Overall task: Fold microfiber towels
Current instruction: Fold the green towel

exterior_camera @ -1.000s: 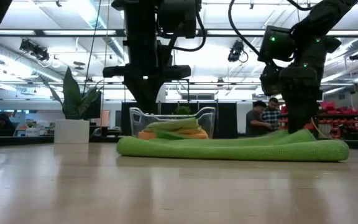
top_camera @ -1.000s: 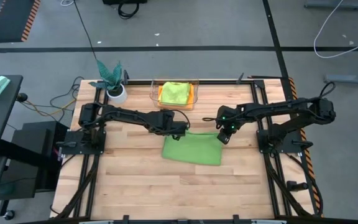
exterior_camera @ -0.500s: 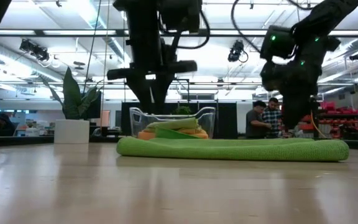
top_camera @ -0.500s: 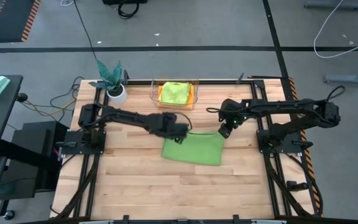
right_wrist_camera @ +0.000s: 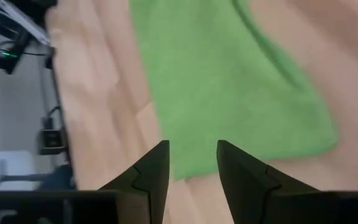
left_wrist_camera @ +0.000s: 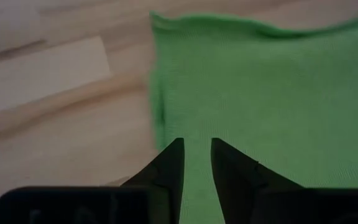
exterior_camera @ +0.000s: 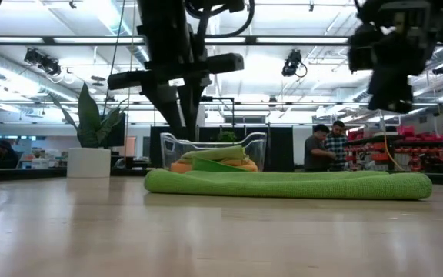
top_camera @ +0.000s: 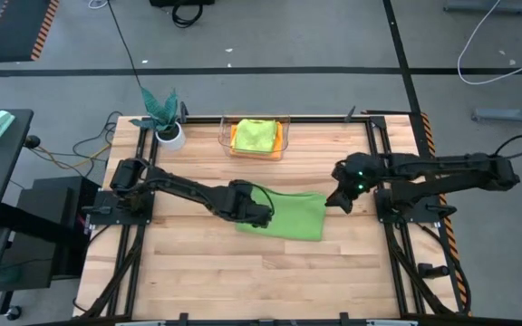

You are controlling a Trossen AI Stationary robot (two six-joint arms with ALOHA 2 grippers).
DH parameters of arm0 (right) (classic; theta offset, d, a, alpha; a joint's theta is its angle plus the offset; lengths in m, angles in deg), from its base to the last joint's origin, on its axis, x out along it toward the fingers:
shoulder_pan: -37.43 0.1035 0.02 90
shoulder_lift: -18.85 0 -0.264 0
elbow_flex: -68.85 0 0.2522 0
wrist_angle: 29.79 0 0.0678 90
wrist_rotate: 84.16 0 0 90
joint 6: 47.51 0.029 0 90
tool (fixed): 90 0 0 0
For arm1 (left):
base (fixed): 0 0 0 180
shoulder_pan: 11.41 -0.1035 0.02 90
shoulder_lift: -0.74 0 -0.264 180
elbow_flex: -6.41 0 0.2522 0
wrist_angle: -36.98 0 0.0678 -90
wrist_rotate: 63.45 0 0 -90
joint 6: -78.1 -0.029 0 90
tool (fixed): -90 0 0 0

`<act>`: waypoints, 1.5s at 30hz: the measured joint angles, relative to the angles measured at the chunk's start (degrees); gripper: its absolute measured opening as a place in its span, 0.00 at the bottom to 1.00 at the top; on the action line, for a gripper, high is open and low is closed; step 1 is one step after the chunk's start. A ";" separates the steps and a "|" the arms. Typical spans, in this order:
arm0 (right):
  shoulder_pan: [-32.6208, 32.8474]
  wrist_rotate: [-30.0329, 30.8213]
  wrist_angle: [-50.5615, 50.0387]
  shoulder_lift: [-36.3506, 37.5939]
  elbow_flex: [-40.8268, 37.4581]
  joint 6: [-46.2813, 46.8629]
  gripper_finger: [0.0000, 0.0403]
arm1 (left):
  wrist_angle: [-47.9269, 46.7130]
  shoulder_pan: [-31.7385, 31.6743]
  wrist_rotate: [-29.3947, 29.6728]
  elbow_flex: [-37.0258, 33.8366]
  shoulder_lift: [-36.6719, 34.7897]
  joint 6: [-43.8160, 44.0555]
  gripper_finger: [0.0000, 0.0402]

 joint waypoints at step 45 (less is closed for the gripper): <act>16.62 26.28 12.28 16.69 -15.31 27.77 0.35 | 43.08 -15.60 -16.88 0.07 -13.30 -46.24 0.04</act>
